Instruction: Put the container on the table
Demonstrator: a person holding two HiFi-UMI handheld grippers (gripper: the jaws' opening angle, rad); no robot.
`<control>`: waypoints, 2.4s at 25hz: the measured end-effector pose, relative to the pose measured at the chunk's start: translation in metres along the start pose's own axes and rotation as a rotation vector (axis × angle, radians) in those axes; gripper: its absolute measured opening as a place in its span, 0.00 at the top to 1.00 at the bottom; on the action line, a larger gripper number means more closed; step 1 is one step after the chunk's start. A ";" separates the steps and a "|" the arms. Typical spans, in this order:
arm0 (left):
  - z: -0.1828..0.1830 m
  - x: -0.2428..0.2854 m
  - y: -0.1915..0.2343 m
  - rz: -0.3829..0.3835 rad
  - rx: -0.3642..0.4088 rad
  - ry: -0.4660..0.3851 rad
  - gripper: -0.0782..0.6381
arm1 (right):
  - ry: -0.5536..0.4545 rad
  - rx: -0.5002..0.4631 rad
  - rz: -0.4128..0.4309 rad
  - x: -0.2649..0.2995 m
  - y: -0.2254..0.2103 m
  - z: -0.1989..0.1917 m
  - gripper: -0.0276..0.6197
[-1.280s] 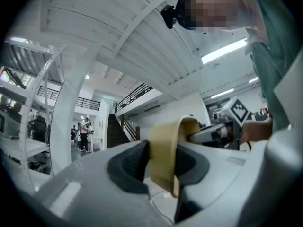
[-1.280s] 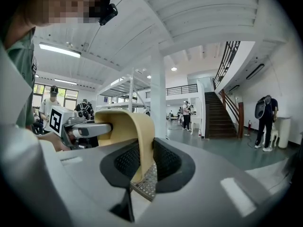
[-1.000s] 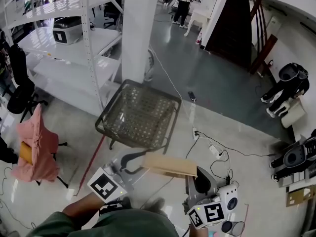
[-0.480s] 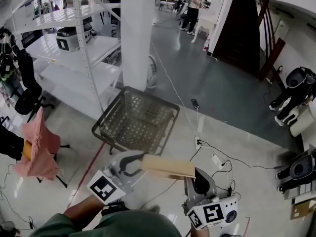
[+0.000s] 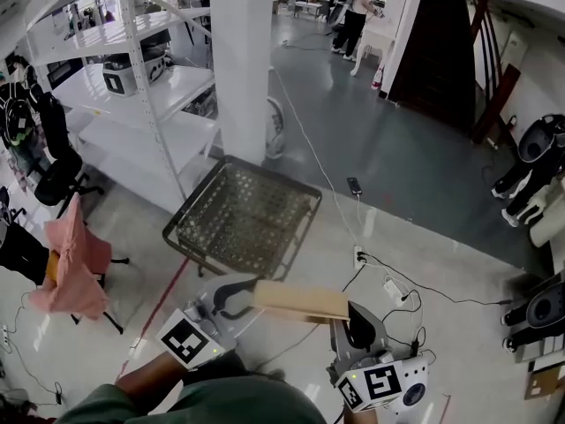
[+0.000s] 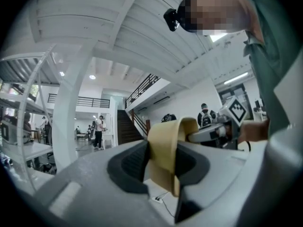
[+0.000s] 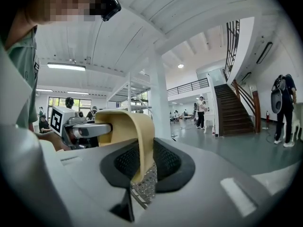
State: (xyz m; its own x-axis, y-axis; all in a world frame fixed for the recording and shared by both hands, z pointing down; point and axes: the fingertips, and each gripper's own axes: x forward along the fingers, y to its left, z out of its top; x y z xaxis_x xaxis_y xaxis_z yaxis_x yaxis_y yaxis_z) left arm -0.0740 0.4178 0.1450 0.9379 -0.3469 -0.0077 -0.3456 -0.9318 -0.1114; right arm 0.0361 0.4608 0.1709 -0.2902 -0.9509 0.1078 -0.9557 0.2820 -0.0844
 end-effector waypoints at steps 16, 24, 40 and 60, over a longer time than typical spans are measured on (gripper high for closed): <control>-0.015 0.050 0.119 -0.140 -0.039 -0.052 0.74 | 0.014 -0.024 -0.153 0.105 -0.028 0.022 0.85; -0.027 0.049 0.172 -0.179 -0.060 -0.066 0.74 | 0.029 -0.024 -0.187 0.158 -0.022 0.022 0.86; -0.045 0.055 0.240 -0.028 -0.074 -0.030 0.74 | 0.046 -0.029 -0.029 0.238 -0.036 0.023 0.85; -0.042 0.194 0.158 0.068 -0.057 0.010 0.73 | 0.065 0.030 0.063 0.184 -0.191 0.012 0.87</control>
State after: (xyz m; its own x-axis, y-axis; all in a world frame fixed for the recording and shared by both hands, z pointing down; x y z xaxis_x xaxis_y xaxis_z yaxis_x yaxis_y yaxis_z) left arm 0.0516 0.1986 0.1678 0.9121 -0.4100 -0.0032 -0.4096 -0.9106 -0.0546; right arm 0.1655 0.2310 0.1953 -0.3534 -0.9207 0.1655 -0.9337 0.3363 -0.1225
